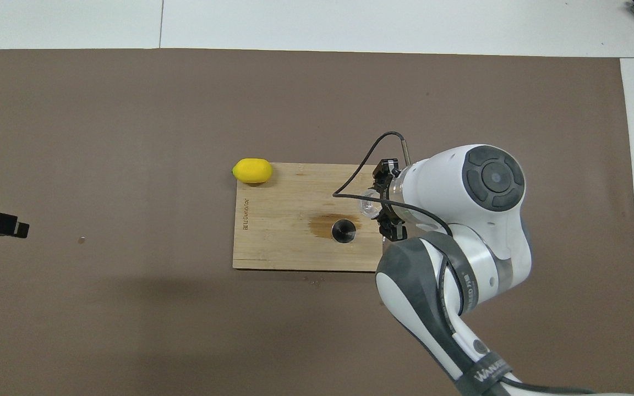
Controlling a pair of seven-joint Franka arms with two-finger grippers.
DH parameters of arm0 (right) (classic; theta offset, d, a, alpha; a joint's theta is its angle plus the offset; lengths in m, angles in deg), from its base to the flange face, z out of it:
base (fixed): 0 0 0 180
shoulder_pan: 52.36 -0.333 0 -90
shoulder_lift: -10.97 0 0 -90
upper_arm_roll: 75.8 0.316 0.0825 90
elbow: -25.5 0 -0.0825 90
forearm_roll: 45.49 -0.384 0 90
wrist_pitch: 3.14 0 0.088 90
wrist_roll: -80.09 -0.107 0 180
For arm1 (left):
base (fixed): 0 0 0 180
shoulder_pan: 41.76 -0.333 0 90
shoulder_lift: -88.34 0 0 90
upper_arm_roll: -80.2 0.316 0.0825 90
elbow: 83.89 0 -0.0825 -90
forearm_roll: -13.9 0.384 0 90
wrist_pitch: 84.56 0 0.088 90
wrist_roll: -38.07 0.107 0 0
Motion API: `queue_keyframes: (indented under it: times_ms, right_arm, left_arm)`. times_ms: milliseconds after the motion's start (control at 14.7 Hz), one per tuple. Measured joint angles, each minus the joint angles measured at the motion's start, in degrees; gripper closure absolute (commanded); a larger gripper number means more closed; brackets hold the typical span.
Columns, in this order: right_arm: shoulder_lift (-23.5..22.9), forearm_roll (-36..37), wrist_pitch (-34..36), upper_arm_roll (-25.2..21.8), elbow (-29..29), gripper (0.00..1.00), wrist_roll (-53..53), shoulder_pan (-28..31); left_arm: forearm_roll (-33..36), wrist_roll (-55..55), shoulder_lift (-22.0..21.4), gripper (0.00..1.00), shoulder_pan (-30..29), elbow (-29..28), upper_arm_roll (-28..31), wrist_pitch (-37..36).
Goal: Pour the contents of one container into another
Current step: 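Lift the glass with the right gripper over the metal cup, then tilt the glass with the right gripper to pour into the metal cup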
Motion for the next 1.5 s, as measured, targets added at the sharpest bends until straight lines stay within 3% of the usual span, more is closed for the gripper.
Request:
queue_keyframes:
  times_ms: [682, 1091, 1500]
  right_arm:
    - [0.97, 8.90, 0.05, 0.05, -1.03, 1.00, -4.63, -3.84]
    - [2.08, 15.73, 0.16, 0.08, -2.80, 1.00, -5.79, -5.68]
    - [2.38, 18.73, 0.33, 0.08, -3.56, 1.00, -7.01, -7.20]
  left_arm:
    - [3.73, -5.79, 2.20, 0.00, 3.92, 0.30, -1.33, 8.37]
    - [5.03, -7.16, 4.52, 0.00, 11.25, 2.65, 4.65, 7.48]
    - [5.39, -8.21, 4.49, 0.00, 11.99, 2.99, 5.54, 6.19]
